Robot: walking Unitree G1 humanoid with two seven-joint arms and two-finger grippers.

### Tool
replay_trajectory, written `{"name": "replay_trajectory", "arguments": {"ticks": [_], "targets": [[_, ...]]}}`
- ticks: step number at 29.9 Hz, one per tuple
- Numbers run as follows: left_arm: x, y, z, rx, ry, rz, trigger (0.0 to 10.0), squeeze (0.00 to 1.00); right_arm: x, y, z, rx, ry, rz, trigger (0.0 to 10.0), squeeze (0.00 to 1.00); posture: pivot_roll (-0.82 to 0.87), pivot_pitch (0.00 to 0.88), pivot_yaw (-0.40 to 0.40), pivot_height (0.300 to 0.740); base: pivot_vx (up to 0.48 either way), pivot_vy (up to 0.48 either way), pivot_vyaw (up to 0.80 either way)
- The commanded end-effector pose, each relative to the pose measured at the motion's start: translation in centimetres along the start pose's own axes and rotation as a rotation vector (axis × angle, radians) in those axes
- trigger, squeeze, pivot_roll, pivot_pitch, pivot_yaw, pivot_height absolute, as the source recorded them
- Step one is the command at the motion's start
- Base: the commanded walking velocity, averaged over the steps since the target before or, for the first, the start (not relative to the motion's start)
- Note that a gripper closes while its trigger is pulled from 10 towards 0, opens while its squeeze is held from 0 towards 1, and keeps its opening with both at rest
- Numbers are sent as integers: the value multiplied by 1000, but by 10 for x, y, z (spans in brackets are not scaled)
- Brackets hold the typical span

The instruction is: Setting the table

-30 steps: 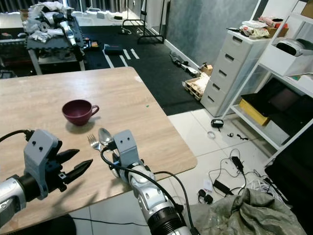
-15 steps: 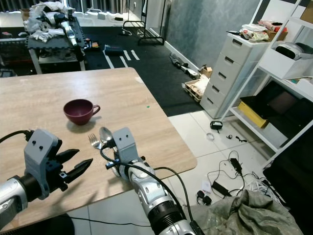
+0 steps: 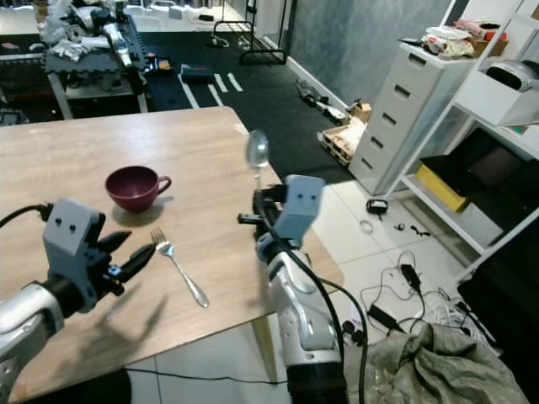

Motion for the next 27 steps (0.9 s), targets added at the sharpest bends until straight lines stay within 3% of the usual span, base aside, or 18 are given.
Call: {"name": "replay_trajectory", "arguments": {"ticks": [1, 6, 10, 18, 27], "targets": [[2, -1, -7, 49, -35, -6, 10000, 0, 11, -23, 5, -98, -48, 16, 10000, 0, 12, 0, 33, 740, 0, 0, 0], [8, -1, -13, 99, -77, 3, 10000, 0, 7, -40, 8, -153, -36, 17, 10000, 0, 8, 0, 38, 740, 0, 0, 0], [11, -3, -18, 117, -95, -7, 10000, 0, 7, -43, 11, -167, -35, 27, 10000, 0, 4, 0, 43, 740, 0, 0, 0], [17, 1, -25, 179, -141, 49, 10000, 0, 3, -45, 12, -177, -19, 41, 10000, 0, 3, 0, 47, 740, 0, 0, 0], [18, 1, -26, 170, -153, 48, 10000, 0, 0, -53, 11, -196, -8, 54, 10000, 0, 2, 0, 52, 740, -321, 0, 0]]}}
Point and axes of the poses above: a point about 5 cm out from each wrist's last joint towards the gripper, its own z axis pointing back from the gripper into the wrist, its own x axis along the axis of the wrist's last joint, y = z × x, the point moved 6 cm from there along -z, pointing out of the wrist towards the gripper, and after that the axes turned 10 degrees about z, right-handed, at the moved point
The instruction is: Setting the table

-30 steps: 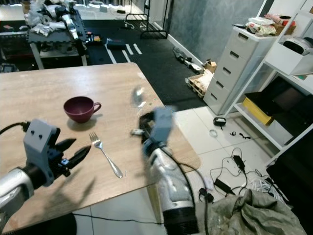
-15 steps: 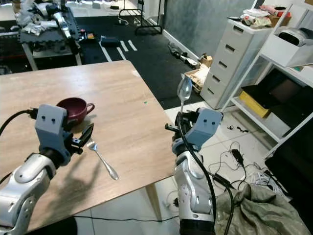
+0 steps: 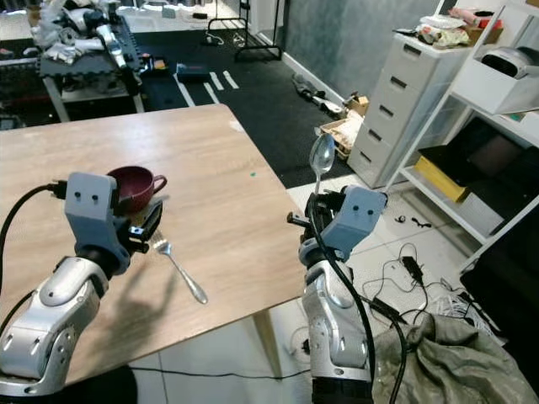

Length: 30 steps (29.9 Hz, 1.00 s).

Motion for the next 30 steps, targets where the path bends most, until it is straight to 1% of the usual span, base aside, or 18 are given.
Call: {"name": "replay_trajectory", "arguments": {"ticks": [1, 30], "targets": [[-6, 3, 0, 8, 13, 2, 10000, 0, -4, -7, 1, -26, 8, 8, 10000, 0, 2, 0, 53, 740, -315, 0, 0], [-7, 0, -2, -5, 10, 10, 10000, 0, -10, -11, 3, -48, 25, 18, 10000, 0, -4, 0, 59, 740, -303, 0, 0]]}}
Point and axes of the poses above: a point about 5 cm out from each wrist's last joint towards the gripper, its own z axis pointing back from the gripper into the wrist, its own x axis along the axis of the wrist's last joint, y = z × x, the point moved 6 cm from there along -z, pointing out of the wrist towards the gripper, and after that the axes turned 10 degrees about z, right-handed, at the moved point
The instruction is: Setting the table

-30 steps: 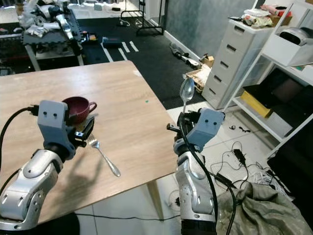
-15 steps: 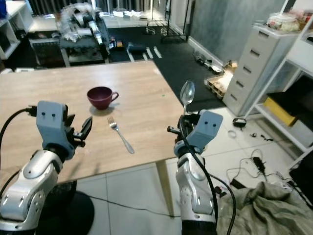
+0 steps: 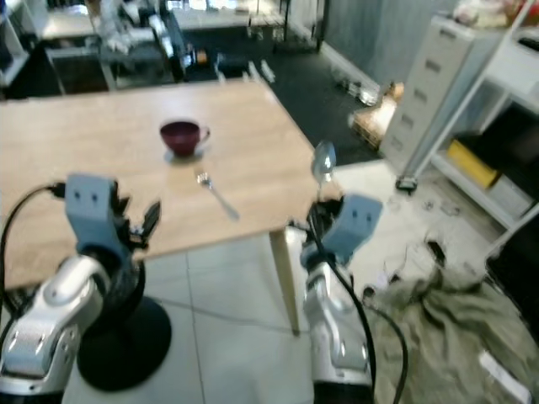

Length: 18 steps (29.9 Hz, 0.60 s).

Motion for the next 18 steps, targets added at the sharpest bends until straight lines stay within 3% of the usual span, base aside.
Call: {"name": "replay_trajectory", "arguments": {"ticks": [1, 18], "targets": [[-4, 6, 2, 18, 15, -6, 10000, 0, -3, 2, 2, -4, 7, -6, 10000, 0, -4, 0, 59, 740, -292, 0, 0], [-4, 5, 1, 14, 12, -2, 10000, 0, -4, 2, 2, -8, 9, -9, 10000, 0, -5, 0, 63, 740, -271, 0, 0]]}}
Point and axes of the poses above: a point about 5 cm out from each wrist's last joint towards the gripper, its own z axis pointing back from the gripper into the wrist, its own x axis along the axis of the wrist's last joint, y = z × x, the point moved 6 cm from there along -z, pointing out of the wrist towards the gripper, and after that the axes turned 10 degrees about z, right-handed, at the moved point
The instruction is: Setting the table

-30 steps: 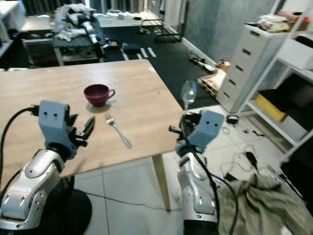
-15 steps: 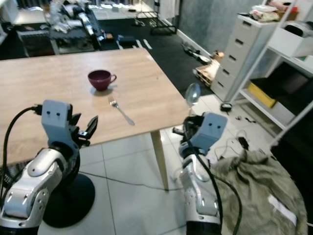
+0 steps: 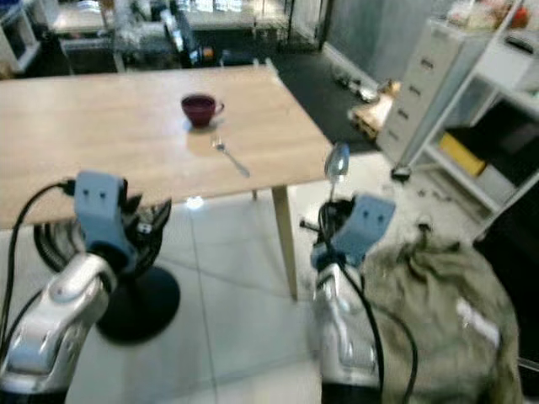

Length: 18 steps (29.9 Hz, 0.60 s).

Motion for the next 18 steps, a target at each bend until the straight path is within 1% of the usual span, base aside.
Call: {"name": "replay_trajectory", "arguments": {"ticks": [1, 5, 18], "targets": [[-5, 3, 1, 11, 14, 1, 10000, 0, -1, 0, 0, 0, 2, 10, 10000, 0, -6, 0, 64, 740, 0, 0, 0], [-5, 3, 1, 13, 17, 2, 10000, 0, -1, 0, 0, 1, 3, 8, 10000, 0, -6, 0, 63, 740, 0, 0, 0], [-6, 2, 2, 9, 20, 11, 10000, 0, -2, 1, 2, 0, 8, -5, 10000, 0, -9, 0, 64, 740, 0, 0, -800]]}}
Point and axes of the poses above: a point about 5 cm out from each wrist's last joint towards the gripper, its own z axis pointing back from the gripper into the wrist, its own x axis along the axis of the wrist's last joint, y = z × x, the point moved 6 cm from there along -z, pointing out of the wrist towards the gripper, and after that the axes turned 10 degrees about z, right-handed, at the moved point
